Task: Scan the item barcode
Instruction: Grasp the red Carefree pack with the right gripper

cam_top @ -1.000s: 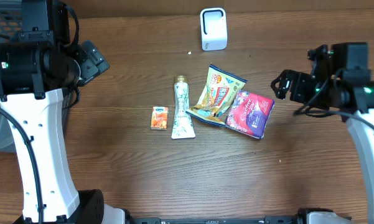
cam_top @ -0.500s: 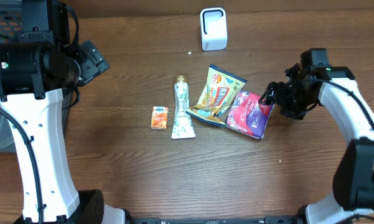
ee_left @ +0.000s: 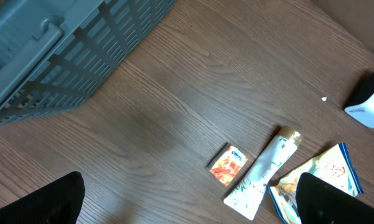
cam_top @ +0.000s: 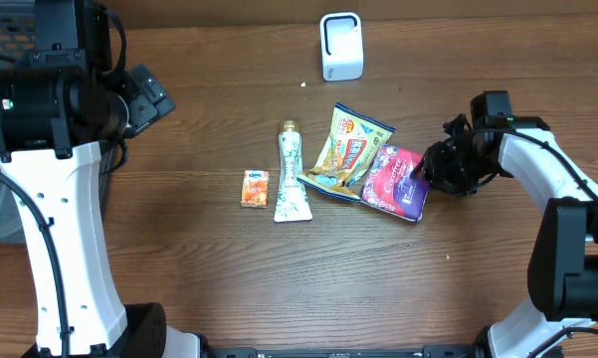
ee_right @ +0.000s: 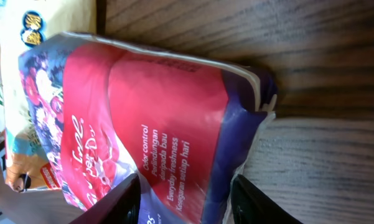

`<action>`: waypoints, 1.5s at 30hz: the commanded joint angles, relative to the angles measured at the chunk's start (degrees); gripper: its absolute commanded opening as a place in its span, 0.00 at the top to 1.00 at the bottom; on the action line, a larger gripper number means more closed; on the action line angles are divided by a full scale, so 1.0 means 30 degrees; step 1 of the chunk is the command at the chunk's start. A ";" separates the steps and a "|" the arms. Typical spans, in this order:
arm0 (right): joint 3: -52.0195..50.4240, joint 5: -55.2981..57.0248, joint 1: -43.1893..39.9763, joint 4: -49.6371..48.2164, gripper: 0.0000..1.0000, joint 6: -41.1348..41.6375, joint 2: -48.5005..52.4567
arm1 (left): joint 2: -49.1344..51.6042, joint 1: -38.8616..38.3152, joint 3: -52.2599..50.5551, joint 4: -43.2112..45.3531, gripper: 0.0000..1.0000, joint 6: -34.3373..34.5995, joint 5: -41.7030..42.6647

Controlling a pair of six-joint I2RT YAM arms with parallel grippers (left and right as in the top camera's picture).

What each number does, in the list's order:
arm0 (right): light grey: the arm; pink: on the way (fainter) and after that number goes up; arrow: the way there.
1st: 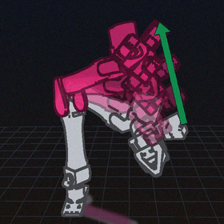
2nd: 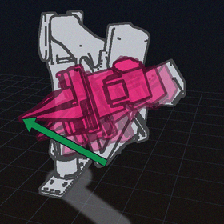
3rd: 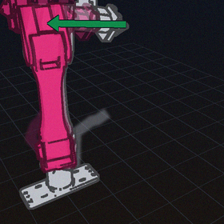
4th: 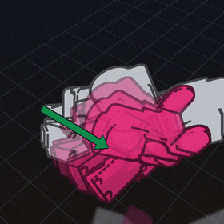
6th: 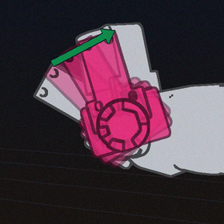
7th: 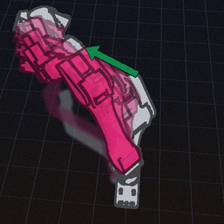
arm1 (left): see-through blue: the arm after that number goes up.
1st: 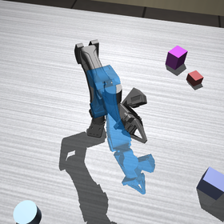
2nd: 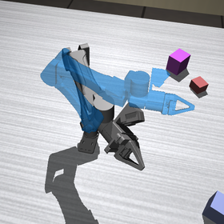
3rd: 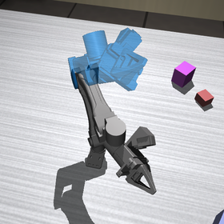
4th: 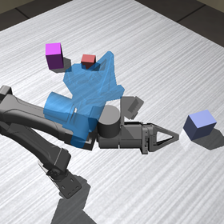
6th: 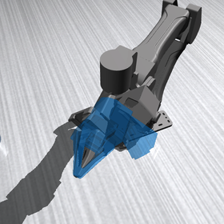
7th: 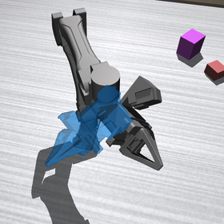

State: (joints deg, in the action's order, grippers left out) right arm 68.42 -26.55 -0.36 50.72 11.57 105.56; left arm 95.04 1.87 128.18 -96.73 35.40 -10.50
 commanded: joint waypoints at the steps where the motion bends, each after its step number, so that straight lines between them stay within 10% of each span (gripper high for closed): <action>1: -0.0102 -0.0182 0.0007 -0.0248 0.52 -0.0160 0.0036 | 0.0153 0.0000 0.0036 -0.0029 0.00 -0.0372 0.0080; 9: -0.1734 -0.0503 0.0007 -0.1596 0.46 0.0277 0.0036 | 0.0153 0.0000 0.0036 -0.0029 0.00 -0.0372 0.0080; 16: -0.1253 -0.0605 -0.0015 -0.1413 0.96 0.0357 0.0022 | 0.0153 0.0000 0.0036 -0.0029 0.00 -0.0372 0.0080; 30: 0.9085 0.9719 0.1158 0.9741 0.96 0.1778 -0.0036 | 0.0153 0.0000 0.0036 -0.0029 0.00 -0.0372 0.0080; 45: 0.9435 1.2575 0.5253 1.1672 0.96 0.3279 0.0080 | 0.0153 0.0000 0.0036 -0.0029 0.00 -0.0372 0.0080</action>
State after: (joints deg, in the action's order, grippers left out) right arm 95.79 8.03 13.15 85.65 18.81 105.82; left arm 95.07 1.87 128.18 -96.73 35.42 -10.50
